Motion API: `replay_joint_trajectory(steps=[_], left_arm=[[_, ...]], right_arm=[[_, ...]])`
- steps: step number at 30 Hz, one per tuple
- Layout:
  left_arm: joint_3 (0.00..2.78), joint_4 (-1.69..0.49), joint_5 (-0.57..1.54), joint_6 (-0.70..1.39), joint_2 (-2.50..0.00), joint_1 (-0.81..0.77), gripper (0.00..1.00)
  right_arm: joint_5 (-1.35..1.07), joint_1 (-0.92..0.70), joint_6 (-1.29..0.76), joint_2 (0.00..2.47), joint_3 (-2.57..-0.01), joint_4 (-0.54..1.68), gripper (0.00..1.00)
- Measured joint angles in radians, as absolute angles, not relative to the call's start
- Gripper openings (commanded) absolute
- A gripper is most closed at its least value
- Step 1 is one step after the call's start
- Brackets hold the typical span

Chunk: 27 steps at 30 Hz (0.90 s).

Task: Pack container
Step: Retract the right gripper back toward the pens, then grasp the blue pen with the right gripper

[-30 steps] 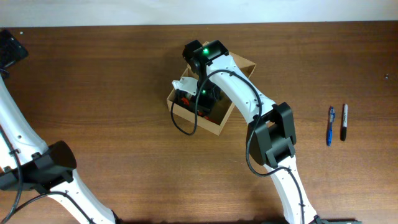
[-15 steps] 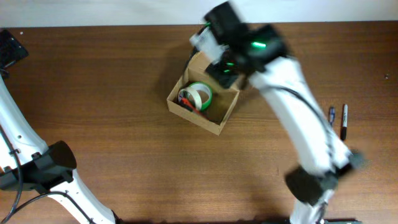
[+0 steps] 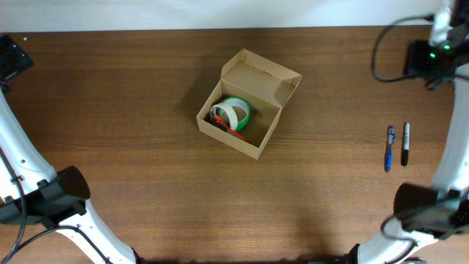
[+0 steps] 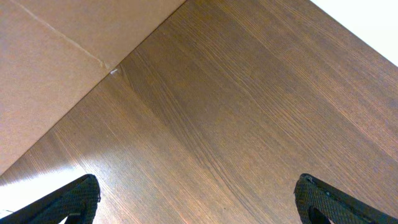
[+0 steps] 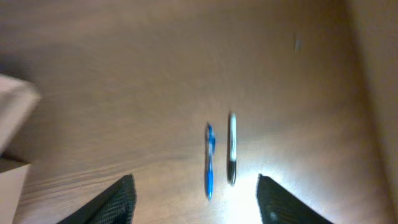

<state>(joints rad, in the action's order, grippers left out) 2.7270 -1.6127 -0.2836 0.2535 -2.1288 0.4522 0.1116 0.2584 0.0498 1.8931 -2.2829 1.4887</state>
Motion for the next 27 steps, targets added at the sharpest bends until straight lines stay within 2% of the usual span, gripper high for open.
replay_joint_trajectory(steps=[5, 21, 27], left_arm=[[2.727, -1.613, -0.284, 0.253, -2.129, 0.452, 1.0], [2.727, -1.613, -0.284, 0.253, -2.129, 0.452, 1.0], [2.727, -1.613, -0.284, 0.253, -2.129, 0.452, 1.0]], right_arm=[[0.093, 0.36, 0.023, 1.991, -2.123, 1.438, 0.59], [0.076, 0.406, 0.085, 2.02, -1.509, 1.025, 0.54], [0.013, 0.42, 0.116, 2.02, -1.385, 0.933, 0.55]])
